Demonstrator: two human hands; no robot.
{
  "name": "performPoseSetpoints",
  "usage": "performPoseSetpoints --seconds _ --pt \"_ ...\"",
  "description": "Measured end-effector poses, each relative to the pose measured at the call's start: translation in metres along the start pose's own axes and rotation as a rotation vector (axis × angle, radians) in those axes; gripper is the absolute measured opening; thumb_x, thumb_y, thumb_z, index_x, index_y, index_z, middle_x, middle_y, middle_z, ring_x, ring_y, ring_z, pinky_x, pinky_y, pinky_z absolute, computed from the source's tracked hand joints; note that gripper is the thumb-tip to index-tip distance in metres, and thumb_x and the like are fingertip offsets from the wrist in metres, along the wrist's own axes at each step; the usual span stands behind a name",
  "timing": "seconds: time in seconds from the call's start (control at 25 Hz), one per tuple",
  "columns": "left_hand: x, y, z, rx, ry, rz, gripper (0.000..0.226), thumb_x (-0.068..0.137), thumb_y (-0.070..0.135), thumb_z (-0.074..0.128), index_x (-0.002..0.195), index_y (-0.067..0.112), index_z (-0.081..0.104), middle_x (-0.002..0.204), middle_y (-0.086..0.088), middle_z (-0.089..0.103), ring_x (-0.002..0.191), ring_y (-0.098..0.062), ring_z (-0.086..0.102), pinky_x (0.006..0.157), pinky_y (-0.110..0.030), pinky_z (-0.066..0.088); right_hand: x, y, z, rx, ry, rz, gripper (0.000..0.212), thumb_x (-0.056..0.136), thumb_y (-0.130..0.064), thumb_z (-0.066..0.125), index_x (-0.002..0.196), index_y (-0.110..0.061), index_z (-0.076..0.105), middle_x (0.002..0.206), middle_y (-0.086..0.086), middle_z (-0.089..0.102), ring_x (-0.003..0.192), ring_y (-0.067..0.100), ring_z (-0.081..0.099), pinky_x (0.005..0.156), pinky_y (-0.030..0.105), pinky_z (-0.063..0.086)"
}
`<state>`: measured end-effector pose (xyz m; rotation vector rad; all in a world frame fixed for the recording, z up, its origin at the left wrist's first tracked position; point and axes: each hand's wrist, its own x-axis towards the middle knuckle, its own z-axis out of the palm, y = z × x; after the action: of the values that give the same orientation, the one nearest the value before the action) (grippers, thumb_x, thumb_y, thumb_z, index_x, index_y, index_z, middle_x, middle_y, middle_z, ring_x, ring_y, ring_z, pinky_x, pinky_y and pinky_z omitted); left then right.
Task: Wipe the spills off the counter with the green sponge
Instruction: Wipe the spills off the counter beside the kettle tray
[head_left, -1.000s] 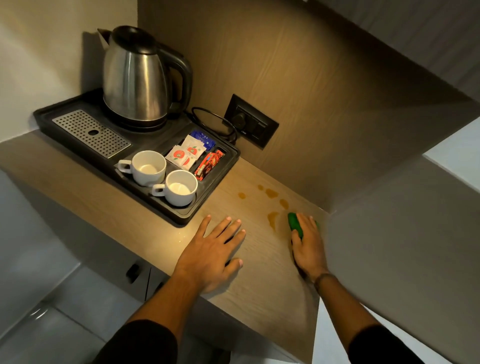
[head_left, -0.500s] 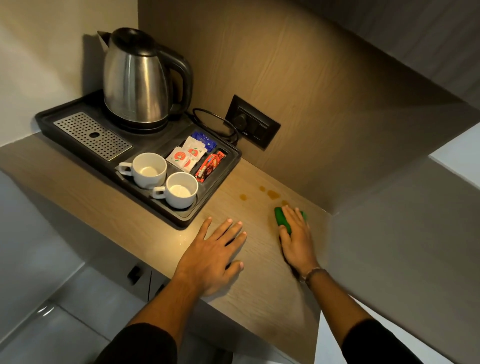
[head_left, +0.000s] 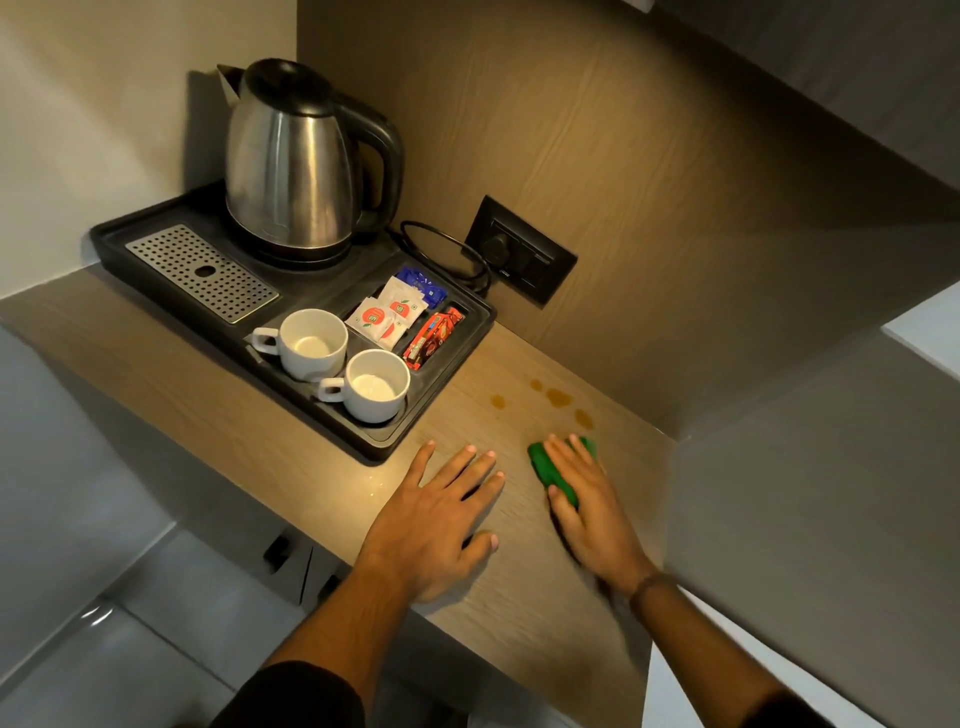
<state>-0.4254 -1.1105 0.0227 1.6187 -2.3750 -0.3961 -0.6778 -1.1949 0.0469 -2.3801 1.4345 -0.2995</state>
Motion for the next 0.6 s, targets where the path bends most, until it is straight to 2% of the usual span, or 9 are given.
performPoseSetpoints --seconds 0.08,0.16,0.24,0.32,0.4,0.52,0.6 --pt "0.0 -0.001 0.001 0.003 0.006 -0.002 0.07 0.105 0.062 0.025 0.164 0.027 0.011 0.177 0.0 0.003 0.16 -0.02 -0.007 0.127 -0.063 0.0 -0.045 0.018 -0.001 -0.01 -0.066 -0.079 0.055 0.108 -0.044 0.038 0.162 -0.039 0.027 0.172 -0.018 0.023 0.162 0.01 0.008 0.129 0.04 0.011" --pt "0.0 -0.002 0.001 0.005 0.004 -0.001 0.07 0.106 0.062 0.023 0.165 0.027 0.01 0.177 0.0 0.001 0.16 -0.02 -0.009 0.127 -0.062 -0.002 -0.045 0.042 -0.019 0.034 0.008 0.014 0.054 0.107 -0.041 0.044 0.16 -0.039 0.032 0.17 -0.022 0.024 0.162 0.009 0.01 0.129 0.042 0.016" --pt "0.001 -0.002 0.0 0.005 0.003 -0.002 0.07 0.106 0.064 0.023 0.165 0.028 0.009 0.177 0.001 0.0 0.16 -0.02 -0.01 0.127 -0.062 -0.004 0.009 0.043 -0.032 0.042 0.12 0.185 0.053 0.107 -0.022 0.051 0.158 -0.026 0.04 0.168 -0.011 0.032 0.162 0.019 0.015 0.13 0.051 0.021" --pt "0.001 -0.002 0.001 -0.009 0.005 -0.007 0.071 0.105 0.064 0.023 0.165 0.028 0.01 0.177 0.002 0.0 0.16 -0.019 -0.01 0.127 -0.062 -0.005 0.069 0.024 -0.032 0.051 0.175 0.273 0.051 0.106 -0.01 0.051 0.157 -0.015 0.043 0.166 0.006 0.039 0.16 0.03 0.022 0.129 0.054 0.021" --pt "0.001 0.0 0.002 -0.014 0.01 -0.011 0.071 0.105 0.064 0.024 0.165 0.028 0.01 0.177 0.001 0.0 0.16 -0.019 -0.01 0.127 -0.062 -0.005 0.084 0.007 -0.017 0.048 0.118 0.186 0.052 0.107 -0.013 0.051 0.158 -0.016 0.041 0.168 0.007 0.037 0.16 0.028 0.02 0.131 0.05 0.014" --pt "0.0 0.001 0.002 -0.004 0.021 -0.009 0.07 0.105 0.061 0.026 0.164 0.026 0.011 0.177 0.0 0.003 0.16 -0.02 -0.008 0.127 -0.062 -0.002 0.024 0.027 -0.011 0.028 0.012 -0.015 0.055 0.106 -0.031 0.049 0.16 -0.033 0.036 0.17 -0.009 0.031 0.162 0.012 0.012 0.13 0.035 0.012" --pt "0.001 0.0 0.0 -0.003 0.031 -0.01 0.07 0.106 0.06 0.027 0.164 0.026 0.012 0.177 0.0 0.003 0.16 -0.02 -0.008 0.127 -0.063 -0.002 0.009 0.047 -0.025 0.049 0.055 0.035 0.053 0.107 -0.029 0.05 0.159 -0.034 0.038 0.169 -0.009 0.032 0.162 0.013 0.014 0.128 0.035 0.016"
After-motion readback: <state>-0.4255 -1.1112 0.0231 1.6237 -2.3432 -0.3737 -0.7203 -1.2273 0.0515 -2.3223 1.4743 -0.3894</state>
